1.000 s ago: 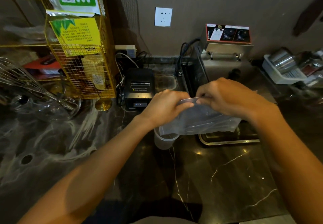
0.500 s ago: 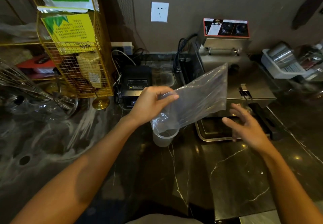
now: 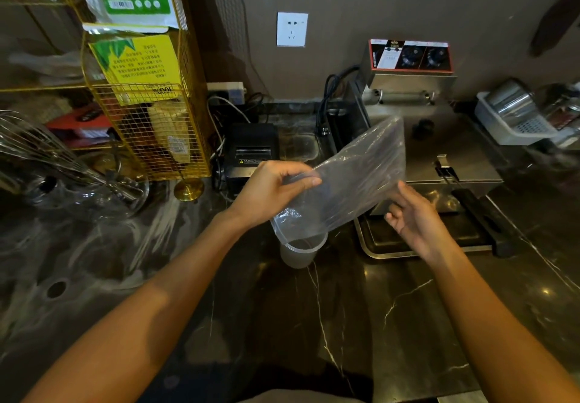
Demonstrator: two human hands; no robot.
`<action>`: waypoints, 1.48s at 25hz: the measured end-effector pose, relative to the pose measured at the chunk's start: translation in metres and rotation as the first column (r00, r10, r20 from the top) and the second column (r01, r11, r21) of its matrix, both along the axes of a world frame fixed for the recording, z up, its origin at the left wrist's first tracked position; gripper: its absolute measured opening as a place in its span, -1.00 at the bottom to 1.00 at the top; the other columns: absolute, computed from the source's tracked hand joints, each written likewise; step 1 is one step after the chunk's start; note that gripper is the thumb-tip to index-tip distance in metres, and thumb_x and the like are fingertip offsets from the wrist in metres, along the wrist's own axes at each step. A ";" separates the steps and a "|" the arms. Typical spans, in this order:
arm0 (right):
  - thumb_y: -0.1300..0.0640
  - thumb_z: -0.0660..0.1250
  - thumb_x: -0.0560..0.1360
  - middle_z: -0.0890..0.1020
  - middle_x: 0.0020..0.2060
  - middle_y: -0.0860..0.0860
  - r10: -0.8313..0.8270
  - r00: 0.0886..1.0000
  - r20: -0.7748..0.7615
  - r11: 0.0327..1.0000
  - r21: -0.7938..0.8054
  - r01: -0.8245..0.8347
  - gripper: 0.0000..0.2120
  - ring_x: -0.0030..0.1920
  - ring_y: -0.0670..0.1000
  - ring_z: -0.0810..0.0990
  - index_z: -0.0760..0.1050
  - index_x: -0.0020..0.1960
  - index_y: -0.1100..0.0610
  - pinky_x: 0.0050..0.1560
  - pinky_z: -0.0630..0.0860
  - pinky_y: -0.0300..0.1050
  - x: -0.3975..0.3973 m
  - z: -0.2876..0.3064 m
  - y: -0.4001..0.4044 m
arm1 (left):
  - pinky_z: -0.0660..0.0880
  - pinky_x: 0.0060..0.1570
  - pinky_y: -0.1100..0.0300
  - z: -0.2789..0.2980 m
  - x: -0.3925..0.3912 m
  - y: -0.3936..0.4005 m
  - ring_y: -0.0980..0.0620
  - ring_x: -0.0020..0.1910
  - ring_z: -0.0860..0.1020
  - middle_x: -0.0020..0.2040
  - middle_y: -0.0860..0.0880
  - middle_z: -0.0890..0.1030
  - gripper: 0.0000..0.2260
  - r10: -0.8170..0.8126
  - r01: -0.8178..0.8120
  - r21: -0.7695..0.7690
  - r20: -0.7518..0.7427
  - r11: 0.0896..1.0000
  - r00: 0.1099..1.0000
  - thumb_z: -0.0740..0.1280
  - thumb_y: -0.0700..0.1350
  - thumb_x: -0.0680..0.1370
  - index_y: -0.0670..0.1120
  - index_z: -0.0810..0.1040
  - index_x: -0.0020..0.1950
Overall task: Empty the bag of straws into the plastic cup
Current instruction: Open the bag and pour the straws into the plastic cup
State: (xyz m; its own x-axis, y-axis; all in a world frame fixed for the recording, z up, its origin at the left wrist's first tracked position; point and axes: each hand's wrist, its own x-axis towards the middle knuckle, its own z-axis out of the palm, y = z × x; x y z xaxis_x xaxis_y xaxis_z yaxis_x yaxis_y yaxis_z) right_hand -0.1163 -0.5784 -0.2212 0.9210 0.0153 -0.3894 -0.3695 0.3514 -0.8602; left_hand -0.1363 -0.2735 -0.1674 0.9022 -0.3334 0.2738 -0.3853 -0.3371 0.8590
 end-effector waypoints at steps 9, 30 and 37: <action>0.05 0.26 0.68 0.68 0.13 0.09 -0.021 0.953 0.301 0.963 -0.250 0.100 -0.81 -0.09 -0.02 0.71 0.58 0.19 0.09 -0.12 0.72 -0.14 0.001 0.050 0.001 | 0.63 0.08 0.28 -0.011 -0.004 0.013 0.21 0.10 0.67 0.07 0.12 0.69 -0.84 0.158 -0.158 -0.048 -0.006 0.986 0.987 0.35 -0.11 0.64 -0.05 0.68 0.16; 0.10 0.25 0.69 0.71 -0.04 0.07 0.203 0.797 0.570 0.882 -0.460 0.105 -0.71 -0.13 0.05 0.71 0.55 0.28 0.27 -0.18 0.72 -0.08 0.001 0.100 0.026 | 0.61 0.06 0.32 -0.036 -0.033 0.023 0.18 0.09 0.69 0.03 0.11 0.71 -0.84 0.308 -0.324 -0.237 -0.104 0.916 0.946 0.32 -0.18 0.66 0.01 0.64 0.17; 0.12 0.24 0.69 0.69 0.01 0.09 0.276 0.742 0.611 0.844 -0.524 0.118 -0.81 -0.09 0.09 0.70 0.59 0.17 0.15 -0.17 0.70 -0.11 -0.012 0.127 0.036 | 0.59 0.04 0.34 -0.037 -0.040 0.026 0.15 0.05 0.69 0.01 0.01 0.70 -0.86 0.383 -0.380 -0.289 -0.050 0.879 0.923 0.31 -0.17 0.65 -0.10 0.63 0.15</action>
State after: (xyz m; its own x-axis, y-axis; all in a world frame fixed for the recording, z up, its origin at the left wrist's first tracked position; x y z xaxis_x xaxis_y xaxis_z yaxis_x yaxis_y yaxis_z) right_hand -0.1282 -0.5423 -0.0945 0.9423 0.0873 0.3231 0.3344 -0.2014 -0.9207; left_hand -0.1763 -0.2470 -0.2040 0.9408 0.1304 0.3129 -0.2844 -0.1983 0.9380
